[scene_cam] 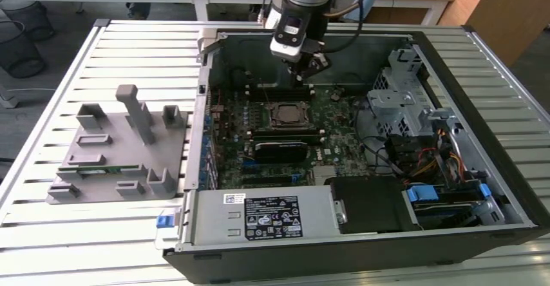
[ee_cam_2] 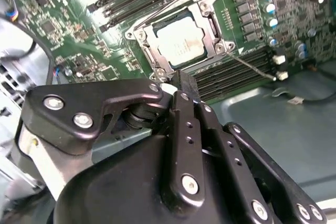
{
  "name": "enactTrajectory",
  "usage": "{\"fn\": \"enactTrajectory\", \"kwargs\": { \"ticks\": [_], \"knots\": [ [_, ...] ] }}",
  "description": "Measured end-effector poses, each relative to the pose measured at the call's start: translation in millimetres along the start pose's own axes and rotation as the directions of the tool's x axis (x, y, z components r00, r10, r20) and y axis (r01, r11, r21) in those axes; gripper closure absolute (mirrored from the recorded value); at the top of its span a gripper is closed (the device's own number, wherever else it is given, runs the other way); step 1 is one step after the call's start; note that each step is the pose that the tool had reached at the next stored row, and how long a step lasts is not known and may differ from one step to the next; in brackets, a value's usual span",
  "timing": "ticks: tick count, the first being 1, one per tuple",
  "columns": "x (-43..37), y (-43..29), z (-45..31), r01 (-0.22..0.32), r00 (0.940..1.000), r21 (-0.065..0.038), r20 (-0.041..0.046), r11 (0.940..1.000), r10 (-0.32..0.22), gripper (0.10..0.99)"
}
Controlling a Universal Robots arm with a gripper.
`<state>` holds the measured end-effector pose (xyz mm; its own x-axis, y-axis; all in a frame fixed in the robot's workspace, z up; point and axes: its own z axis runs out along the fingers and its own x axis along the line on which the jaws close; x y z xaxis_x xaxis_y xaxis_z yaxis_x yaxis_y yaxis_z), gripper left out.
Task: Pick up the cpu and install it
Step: 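Install the first cpu locking lever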
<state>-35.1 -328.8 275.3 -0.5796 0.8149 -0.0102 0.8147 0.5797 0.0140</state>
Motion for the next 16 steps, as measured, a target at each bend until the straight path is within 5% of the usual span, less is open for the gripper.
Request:
{"fn": "enactTrajectory", "kwargs": {
  "ticks": [9,16],
  "knots": [
    [0.3,-0.1,2.2,0.108,0.9942,0.003,0.0018,0.9942,-0.108,0.980],
    [0.3,-0.1,4.5,0.233,0.9724,0.002,0.0003,0.9724,-0.233,0.980]
  ]
}}
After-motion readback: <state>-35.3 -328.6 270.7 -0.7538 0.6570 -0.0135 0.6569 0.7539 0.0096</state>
